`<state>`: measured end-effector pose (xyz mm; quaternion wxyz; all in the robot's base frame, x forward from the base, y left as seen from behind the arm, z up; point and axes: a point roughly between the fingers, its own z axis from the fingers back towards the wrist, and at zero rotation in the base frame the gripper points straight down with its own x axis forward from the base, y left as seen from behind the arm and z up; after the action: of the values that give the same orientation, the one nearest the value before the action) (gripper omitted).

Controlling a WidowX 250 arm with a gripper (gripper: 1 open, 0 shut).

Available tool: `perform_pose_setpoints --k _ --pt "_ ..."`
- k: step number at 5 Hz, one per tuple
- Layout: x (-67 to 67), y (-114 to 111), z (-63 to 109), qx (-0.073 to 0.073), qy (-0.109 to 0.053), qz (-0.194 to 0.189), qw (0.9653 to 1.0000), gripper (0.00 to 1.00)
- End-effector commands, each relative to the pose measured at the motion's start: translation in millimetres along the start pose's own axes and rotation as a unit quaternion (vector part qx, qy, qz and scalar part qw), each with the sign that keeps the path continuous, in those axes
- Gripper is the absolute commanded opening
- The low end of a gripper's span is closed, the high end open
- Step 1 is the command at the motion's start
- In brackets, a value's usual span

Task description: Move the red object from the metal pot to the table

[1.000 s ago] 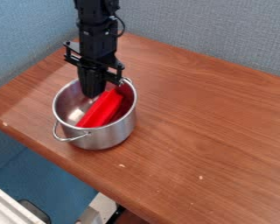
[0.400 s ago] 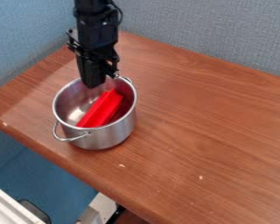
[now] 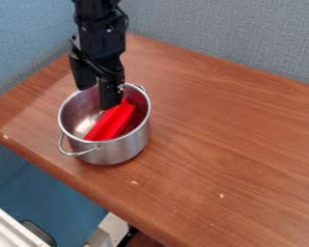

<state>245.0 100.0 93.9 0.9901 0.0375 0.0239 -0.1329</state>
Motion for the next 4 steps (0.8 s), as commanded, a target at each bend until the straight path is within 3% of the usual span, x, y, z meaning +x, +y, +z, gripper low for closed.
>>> perform_pose_setpoints --k 1,3,4 --pt "-1.2 11 -5.6 0.010 -0.015 0.031 0.9994 1.00" --pt "7.1 13 -20.3 0.004 -0.019 -0.044 0.9989 1.00" --pt "4.7 20 -26.5 0.003 -0.017 -0.048 0.9987 1.00"
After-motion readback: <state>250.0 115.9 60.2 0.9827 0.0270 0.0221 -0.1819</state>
